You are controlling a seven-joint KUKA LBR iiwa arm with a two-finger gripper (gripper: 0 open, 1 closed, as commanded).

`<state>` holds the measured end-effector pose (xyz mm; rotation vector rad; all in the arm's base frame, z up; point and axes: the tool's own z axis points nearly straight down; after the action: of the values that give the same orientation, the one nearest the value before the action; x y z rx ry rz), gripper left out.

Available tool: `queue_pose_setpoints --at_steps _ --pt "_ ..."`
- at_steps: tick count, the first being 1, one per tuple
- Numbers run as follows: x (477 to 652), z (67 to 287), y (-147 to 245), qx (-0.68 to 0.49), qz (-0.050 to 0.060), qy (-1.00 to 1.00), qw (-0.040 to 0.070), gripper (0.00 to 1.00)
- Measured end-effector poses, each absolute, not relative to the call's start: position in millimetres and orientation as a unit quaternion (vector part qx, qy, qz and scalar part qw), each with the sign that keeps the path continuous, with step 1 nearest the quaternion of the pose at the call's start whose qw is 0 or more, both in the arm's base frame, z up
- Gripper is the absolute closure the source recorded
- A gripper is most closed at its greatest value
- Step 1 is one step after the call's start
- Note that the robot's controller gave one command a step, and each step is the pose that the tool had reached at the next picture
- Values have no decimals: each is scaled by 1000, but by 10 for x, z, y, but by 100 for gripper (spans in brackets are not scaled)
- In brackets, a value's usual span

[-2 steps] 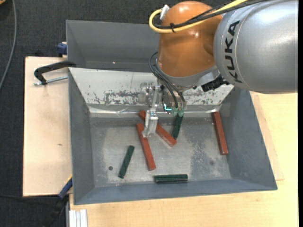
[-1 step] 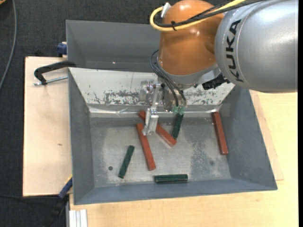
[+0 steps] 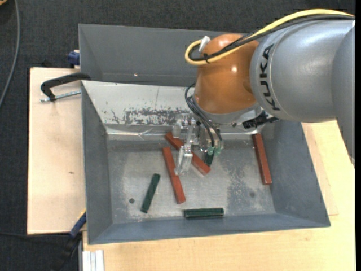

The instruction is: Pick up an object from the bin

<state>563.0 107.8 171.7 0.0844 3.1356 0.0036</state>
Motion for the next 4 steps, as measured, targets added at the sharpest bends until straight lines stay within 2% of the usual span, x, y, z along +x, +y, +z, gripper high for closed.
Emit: queue_pose_setpoints --at_steps 1,2,3,4 --pt "5673 817 731 -18 1 1000 3 0" --pt "5827 657 712 124 3 992 3 0" --pt "5893 695 542 71 2 997 4 0" --pt "5857 697 718 123 1 992 4 100"
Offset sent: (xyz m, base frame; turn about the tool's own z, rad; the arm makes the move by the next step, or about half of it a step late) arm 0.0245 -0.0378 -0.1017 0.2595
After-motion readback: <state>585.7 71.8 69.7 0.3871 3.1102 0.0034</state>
